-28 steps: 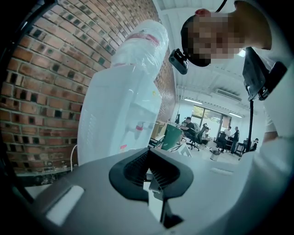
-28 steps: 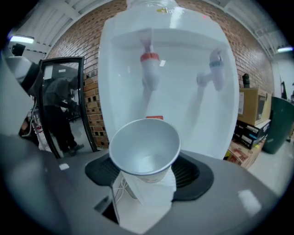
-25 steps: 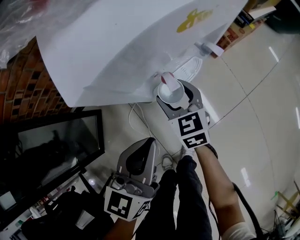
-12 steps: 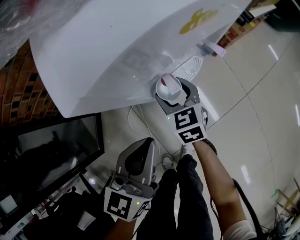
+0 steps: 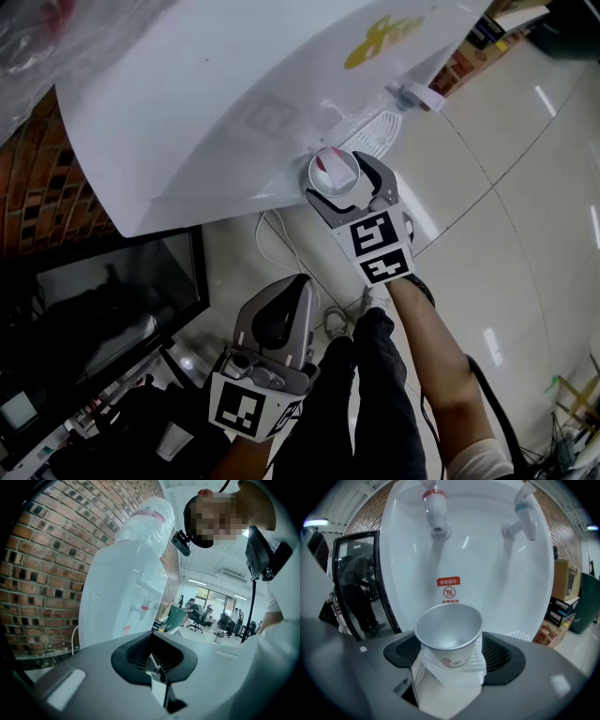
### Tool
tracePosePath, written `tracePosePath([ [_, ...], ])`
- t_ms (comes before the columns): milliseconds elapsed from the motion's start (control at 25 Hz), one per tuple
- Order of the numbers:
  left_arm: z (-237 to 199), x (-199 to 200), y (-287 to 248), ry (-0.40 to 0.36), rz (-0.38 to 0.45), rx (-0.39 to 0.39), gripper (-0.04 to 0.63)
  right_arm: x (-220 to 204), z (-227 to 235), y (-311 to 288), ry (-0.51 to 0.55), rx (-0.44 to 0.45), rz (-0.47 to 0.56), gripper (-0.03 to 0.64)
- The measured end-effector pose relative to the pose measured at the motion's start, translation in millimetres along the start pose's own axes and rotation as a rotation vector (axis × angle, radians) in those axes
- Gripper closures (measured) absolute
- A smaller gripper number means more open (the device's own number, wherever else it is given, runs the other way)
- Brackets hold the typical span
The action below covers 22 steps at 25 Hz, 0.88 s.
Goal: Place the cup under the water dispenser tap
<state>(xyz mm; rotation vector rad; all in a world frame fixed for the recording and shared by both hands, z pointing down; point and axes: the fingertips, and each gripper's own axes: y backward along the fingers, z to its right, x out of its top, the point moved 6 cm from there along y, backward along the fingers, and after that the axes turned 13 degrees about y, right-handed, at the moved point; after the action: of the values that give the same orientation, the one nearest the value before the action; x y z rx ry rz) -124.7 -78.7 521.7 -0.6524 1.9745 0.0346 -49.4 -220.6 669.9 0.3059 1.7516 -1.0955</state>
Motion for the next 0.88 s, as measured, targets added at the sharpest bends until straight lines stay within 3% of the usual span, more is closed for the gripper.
tracePosePath([
  [480, 31, 14, 15, -0.017, 0.009, -0.038, 0.604, 6, -11, 70, 0.01, -0.026, -0.009, 0.219],
  [600, 47, 27, 28, -0.019, 0.015, -0.053, 0.604, 26, -22, 102, 0.018, -0.035, 0.002, 0.226],
  [880, 86, 65, 66, -0.053, 0.023, -0.096, 0.604, 96, -54, 184, 0.048, -0.041, 0.062, 0.33],
])
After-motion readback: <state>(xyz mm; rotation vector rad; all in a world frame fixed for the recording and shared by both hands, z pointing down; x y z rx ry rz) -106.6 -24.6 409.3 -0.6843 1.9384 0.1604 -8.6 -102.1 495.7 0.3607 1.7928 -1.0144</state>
